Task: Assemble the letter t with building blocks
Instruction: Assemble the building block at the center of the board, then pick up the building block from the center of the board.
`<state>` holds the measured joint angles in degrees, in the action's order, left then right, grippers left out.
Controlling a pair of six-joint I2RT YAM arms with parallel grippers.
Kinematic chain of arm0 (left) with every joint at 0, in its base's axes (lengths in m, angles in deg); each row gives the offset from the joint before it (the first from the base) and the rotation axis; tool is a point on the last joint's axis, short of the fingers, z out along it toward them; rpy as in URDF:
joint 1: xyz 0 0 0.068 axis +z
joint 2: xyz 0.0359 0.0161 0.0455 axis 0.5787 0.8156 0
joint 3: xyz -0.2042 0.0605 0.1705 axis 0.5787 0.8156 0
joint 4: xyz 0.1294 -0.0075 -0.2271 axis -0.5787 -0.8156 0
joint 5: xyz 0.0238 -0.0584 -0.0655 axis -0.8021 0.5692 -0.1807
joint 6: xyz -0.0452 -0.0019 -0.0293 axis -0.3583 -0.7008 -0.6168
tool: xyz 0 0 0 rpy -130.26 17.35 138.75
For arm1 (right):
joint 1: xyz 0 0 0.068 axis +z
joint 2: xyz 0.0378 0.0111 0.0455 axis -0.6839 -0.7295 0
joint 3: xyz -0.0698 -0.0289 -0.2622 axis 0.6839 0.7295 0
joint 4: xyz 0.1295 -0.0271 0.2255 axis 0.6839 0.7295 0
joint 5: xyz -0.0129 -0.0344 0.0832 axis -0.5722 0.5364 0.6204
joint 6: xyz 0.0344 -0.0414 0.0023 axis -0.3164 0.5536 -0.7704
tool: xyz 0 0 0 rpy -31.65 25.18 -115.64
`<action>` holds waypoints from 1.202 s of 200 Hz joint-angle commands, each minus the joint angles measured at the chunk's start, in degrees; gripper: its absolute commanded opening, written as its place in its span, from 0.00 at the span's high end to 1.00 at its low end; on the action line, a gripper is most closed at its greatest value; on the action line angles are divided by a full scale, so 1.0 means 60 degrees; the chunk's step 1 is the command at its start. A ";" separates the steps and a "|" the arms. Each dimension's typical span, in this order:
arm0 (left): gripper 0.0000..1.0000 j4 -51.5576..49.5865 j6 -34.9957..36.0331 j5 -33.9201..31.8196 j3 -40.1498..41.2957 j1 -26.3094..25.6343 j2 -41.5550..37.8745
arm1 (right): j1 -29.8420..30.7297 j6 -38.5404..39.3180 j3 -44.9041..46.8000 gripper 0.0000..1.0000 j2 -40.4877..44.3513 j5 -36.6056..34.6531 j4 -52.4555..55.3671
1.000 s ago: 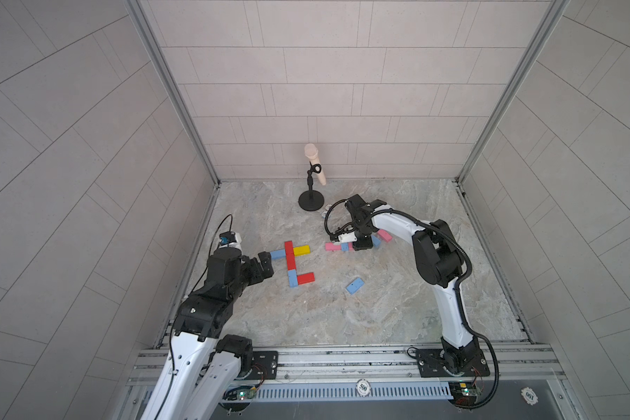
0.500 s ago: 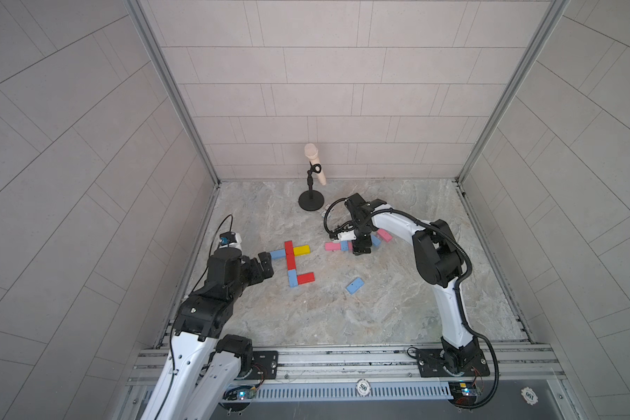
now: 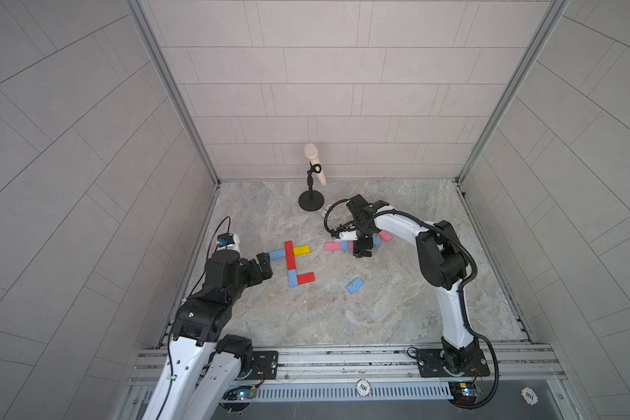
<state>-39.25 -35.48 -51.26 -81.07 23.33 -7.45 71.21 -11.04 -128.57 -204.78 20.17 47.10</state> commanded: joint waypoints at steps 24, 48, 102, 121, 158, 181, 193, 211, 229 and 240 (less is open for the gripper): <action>0.00 0.0143 -0.0012 -0.0108 0.0096 -0.0022 -0.0131 | -0.0160 -0.2391 0.0765 0.01 0.2657 0.0094 -0.1106; 0.00 0.0368 0.0038 -0.0021 0.0006 -0.0016 -0.0145 | -0.0375 -0.4320 0.1089 0.01 0.3718 0.0052 -0.1485; 0.00 0.0874 0.0107 0.0117 -0.0090 -0.0016 0.0054 | -0.0770 -0.7526 -0.0773 0.01 0.4050 -0.0140 0.1483; 0.00 0.1076 0.0118 0.0267 -0.0099 -0.0016 0.0220 | -0.0817 -0.8010 -0.0905 0.00 0.4296 -0.0106 0.1830; 0.00 0.1326 0.0162 0.0582 -0.0157 -0.0016 0.0510 | -0.0838 -0.9155 -0.0343 0.01 0.5028 0.0424 0.1663; 0.00 0.1423 0.0244 0.0744 -0.0187 -0.0023 0.0608 | -0.0843 -0.9961 0.0307 0.00 0.5478 0.0866 0.1512; 0.00 0.1456 0.0343 0.0859 -0.0215 -0.0016 0.0659 | -0.0850 -1.0611 0.0739 0.00 0.5733 0.0959 0.1326; 0.00 0.1471 0.0503 0.1004 -0.0259 -0.0016 0.0775 | -0.0811 -1.1544 0.1500 0.01 0.6029 0.1597 0.0940; 0.00 0.1481 0.0704 0.1149 -0.0311 -0.0016 0.0869 | -0.0394 -1.1873 0.2139 0.00 0.6482 0.0534 0.0788; 0.00 0.1486 0.0891 0.1263 -0.0386 -0.0018 0.0922 | -0.0282 -1.2304 0.2807 0.01 0.6945 0.0266 0.0270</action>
<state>-31.54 -33.27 -45.58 -81.13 23.33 -2.45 67.31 -76.83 -117.46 -167.86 25.50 52.32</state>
